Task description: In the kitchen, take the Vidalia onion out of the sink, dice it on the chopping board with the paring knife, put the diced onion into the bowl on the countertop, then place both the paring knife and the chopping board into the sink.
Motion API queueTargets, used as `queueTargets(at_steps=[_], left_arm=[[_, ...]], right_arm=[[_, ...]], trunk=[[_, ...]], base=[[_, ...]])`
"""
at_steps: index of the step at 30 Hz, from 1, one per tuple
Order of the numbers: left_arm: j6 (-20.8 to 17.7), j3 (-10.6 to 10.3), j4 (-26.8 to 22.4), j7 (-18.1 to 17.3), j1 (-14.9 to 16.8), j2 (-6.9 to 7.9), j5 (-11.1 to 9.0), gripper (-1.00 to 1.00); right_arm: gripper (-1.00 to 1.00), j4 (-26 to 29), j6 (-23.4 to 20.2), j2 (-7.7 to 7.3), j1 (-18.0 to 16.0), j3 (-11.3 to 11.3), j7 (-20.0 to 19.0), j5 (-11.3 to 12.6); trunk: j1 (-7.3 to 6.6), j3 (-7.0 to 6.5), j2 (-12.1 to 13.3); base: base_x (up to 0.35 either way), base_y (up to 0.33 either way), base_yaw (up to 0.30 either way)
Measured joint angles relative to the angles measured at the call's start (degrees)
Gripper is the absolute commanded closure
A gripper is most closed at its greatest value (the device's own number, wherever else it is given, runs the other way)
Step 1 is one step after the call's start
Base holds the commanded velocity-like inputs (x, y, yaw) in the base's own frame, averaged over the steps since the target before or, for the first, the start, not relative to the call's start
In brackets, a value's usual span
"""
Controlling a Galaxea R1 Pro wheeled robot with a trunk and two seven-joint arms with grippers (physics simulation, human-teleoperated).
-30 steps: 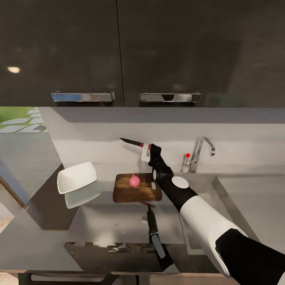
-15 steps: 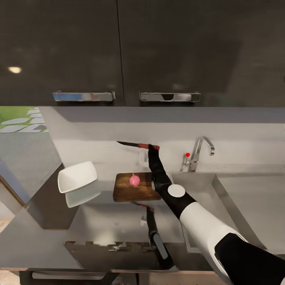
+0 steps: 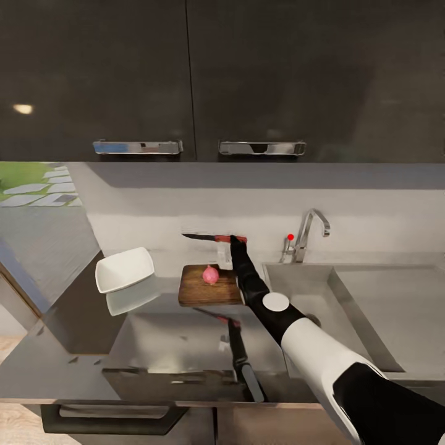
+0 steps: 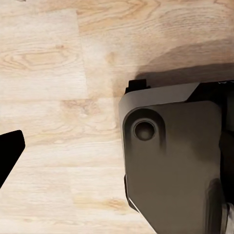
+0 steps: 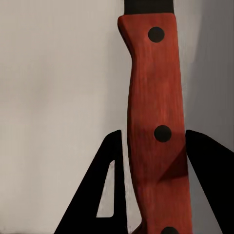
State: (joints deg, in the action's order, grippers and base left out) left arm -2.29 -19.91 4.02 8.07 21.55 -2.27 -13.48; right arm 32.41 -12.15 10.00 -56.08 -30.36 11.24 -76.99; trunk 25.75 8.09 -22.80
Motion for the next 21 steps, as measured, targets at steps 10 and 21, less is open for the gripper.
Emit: queueTargets(at_steps=[10,21], left_arm=[[0.0,0.0,-0.1,0.0,0.0,0.02,0.0,-1.0],[2.3,0.0,0.1,0.0,0.0,0.02,0.1,-1.0]], right_arm=[[1.0,-3.1,0.9,0.0,0.0,0.1,-0.1,1.5],[1.0,-6.6,2.1,0.0,0.0,0.2,0.1,4.7]], trunk=[[0.0,0.0,0.0],[0.0,0.0,0.0]], base=[[-0.001,0.0,0.0],[0.0,0.0,0.0]])
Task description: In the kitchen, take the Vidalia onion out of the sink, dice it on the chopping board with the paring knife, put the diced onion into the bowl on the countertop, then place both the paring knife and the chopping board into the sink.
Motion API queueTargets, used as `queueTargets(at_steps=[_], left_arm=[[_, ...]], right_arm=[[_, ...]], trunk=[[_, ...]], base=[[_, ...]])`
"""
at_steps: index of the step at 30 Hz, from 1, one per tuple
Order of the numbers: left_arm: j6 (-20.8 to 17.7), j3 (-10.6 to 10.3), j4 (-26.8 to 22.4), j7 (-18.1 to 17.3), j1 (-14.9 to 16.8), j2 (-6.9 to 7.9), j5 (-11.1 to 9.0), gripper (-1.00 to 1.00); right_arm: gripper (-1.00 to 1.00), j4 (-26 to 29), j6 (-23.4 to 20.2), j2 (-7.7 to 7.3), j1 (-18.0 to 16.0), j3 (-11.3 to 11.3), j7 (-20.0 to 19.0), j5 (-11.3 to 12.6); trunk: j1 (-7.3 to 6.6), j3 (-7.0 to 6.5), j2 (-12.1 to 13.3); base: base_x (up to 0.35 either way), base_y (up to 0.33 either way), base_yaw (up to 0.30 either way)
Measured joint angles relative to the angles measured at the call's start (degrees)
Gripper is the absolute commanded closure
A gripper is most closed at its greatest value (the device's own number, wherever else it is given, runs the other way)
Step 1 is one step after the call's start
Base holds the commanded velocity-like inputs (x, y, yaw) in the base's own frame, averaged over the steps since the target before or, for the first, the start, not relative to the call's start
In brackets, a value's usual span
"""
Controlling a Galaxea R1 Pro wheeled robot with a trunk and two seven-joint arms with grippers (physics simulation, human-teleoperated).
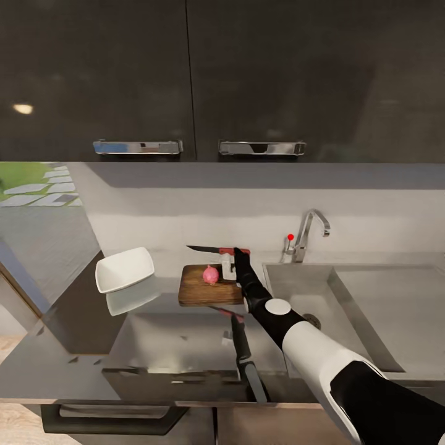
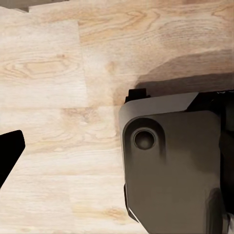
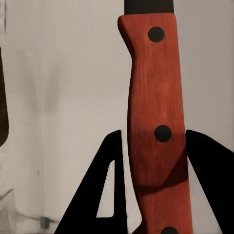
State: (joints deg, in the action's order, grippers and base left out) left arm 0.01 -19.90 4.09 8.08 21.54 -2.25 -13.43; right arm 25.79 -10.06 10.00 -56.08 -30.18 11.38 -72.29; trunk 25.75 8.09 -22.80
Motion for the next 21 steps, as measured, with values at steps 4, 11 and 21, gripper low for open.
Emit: queueTargets(at_steps=[4,11,21], left_arm=[[0.1,0.0,0.0,0.0,0.0,0.0,0.0,-1.0],[0.1,0.0,0.0,0.0,0.0,0.0,0.0,-1.0],[0.1,0.0,-0.1,0.0,0.0,0.0,0.0,-1.0]], right_arm=[[1.0,-0.2,0.1,0.0,0.0,0.0,0.0,0.7],[1.0,-0.3,0.2,0.0,0.0,0.0,0.0,0.9],[1.0,-2.2,0.2,0.0,0.0,0.0,0.0,0.9]], trunk=[[0.0,0.0,0.0],[0.0,0.0,0.0],[0.0,0.0,0.0]], base=[[0.0,0.0,0.0],[0.0,0.0,0.0],[0.0,0.0,0.0]])
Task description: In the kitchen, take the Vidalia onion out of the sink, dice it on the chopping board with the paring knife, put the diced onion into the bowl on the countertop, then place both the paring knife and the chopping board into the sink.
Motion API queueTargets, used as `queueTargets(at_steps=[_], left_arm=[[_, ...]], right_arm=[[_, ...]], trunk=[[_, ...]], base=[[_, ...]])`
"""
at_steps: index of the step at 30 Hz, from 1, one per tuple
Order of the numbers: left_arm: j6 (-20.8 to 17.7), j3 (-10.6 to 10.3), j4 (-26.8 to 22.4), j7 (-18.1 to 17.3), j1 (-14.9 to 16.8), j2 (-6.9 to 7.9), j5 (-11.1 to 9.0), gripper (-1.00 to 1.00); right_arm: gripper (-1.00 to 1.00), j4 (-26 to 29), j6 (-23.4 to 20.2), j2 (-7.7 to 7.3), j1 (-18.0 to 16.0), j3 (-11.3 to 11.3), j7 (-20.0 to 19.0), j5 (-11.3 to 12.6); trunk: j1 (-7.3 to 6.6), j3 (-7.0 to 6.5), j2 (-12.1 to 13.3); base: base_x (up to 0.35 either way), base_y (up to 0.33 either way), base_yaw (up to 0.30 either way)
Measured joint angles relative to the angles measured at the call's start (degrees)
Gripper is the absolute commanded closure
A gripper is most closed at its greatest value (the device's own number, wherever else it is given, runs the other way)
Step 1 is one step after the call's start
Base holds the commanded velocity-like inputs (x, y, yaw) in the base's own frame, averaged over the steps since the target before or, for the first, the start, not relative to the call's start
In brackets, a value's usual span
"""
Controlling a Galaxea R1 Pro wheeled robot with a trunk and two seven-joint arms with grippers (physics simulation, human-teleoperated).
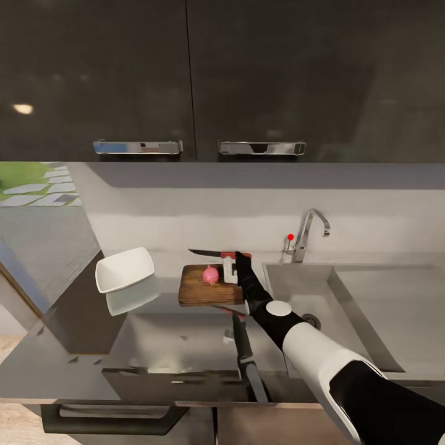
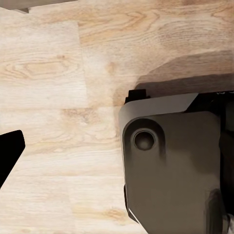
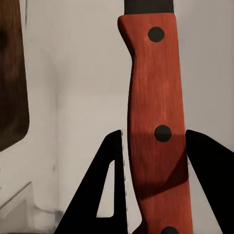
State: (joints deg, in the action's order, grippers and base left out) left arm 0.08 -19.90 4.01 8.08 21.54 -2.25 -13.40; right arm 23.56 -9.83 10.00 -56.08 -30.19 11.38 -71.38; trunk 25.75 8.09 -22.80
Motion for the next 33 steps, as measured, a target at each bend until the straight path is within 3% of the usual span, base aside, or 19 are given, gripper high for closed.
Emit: queueTargets(at_steps=[11,20,26,33], left_arm=[[0.0,0.0,0.0,0.0,0.0,0.0,0.0,-1.0],[0.0,0.0,0.0,0.0,0.0,0.0,0.0,-1.0],[0.0,0.0,0.0,0.0,0.0,0.0,0.0,-1.0],[0.0,0.0,0.0,0.0,0.0,-0.12,0.0,-1.0]], right_arm=[[1.0,-0.8,0.4,0.0,0.0,0.0,-0.1,0.4],[1.0,-0.9,3.0,0.0,0.0,0.1,-1.3,5.7],[1.0,0.1,4.8,0.0,0.0,0.4,-8.8,7.9],[1.0,9.4,5.0,0.0,0.0,0.4,-20.2,8.5]], trunk=[[0.0,0.0,0.0],[0.0,0.0,0.0],[0.0,0.0,0.0],[0.0,0.0,0.0]], base=[[0.0,0.0,0.0],[0.0,0.0,0.0],[0.0,0.0,0.0],[0.0,0.0,0.0]])
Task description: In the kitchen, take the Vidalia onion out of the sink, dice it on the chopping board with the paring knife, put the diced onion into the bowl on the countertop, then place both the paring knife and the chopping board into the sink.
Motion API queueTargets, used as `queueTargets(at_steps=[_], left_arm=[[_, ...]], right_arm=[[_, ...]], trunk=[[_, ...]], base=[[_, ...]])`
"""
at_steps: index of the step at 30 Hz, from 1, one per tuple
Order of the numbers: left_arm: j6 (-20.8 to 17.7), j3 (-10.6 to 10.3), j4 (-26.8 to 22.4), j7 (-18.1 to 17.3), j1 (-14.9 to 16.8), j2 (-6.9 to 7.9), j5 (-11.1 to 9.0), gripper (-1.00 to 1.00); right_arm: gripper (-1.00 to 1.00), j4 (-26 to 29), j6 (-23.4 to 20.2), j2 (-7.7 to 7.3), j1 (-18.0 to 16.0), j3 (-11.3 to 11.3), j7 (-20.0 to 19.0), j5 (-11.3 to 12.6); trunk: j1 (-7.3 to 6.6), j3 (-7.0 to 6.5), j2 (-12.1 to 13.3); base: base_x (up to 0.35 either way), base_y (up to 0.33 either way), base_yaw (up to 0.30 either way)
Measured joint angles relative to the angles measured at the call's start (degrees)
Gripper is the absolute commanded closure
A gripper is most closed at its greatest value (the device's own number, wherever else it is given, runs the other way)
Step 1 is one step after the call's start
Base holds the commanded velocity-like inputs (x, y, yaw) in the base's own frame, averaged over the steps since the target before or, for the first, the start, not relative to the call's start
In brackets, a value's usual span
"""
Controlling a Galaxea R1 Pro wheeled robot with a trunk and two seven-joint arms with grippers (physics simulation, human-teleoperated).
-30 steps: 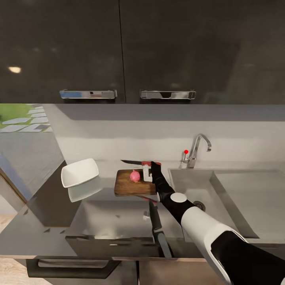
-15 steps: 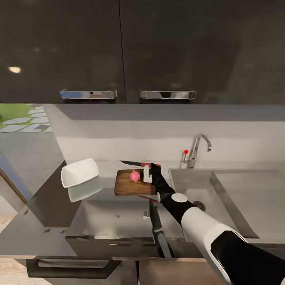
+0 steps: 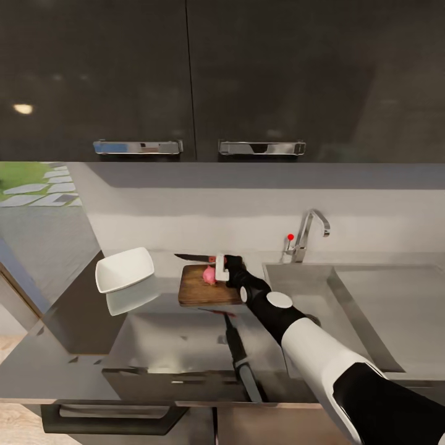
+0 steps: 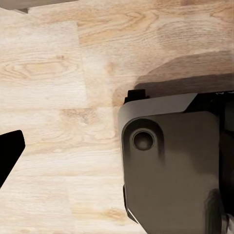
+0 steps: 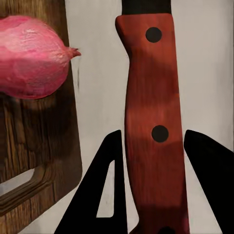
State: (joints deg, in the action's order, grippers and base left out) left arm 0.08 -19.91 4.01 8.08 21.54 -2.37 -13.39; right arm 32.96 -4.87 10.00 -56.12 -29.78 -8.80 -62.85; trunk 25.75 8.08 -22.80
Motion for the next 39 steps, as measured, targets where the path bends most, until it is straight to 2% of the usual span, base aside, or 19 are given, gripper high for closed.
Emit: queueTargets(at_steps=[2,6,19,22,28,39], left_arm=[[0.0,0.0,0.0,0.0,0.0,-0.04,0.0,-1.0],[0.0,0.0,0.0,0.0,0.0,-0.05,0.0,-1.0],[0.0,0.0,0.0,0.0,0.0,-0.05,0.0,-1.0],[0.0,0.0,0.0,0.0,0.0,-0.08,0.0,-1.0],[0.0,-0.1,0.0,0.0,0.0,-0.41,0.0,-1.0],[0.0,0.0,0.0,0.0,0.0,-0.58,0.0,-1.0]], right_arm=[[1.0,1.7,-0.2,0.0,0.0,0.0,-1.9,-0.1],[1.0,2.3,-0.4,0.0,0.0,0.0,-2.3,-0.2],[1.0,2.3,-0.3,-0.02,0.0,0.0,-1.9,-0.2],[1.0,2.3,-0.3,-0.8,0.0,0.0,-1.4,-0.2],[1.0,2.3,-0.2,-1.19,0.0,-0.1,-1.0,-0.1],[1.0,2.3,-0.2,-1.18,0.0,0.0,-0.6,-0.1]], trunk=[[0.0,0.0,0.0],[0.0,0.0,0.0],[0.0,0.0,0.0],[0.0,0.0,0.0],[0.0,0.0,0.0],[0.01,0.0,0.0]], base=[[0.0,0.0,0.0],[0.0,0.0,0.0],[0.0,0.0,0.0],[0.0,0.0,0.0],[-0.003,-0.003,0.0],[-0.171,-0.164,0.0]])
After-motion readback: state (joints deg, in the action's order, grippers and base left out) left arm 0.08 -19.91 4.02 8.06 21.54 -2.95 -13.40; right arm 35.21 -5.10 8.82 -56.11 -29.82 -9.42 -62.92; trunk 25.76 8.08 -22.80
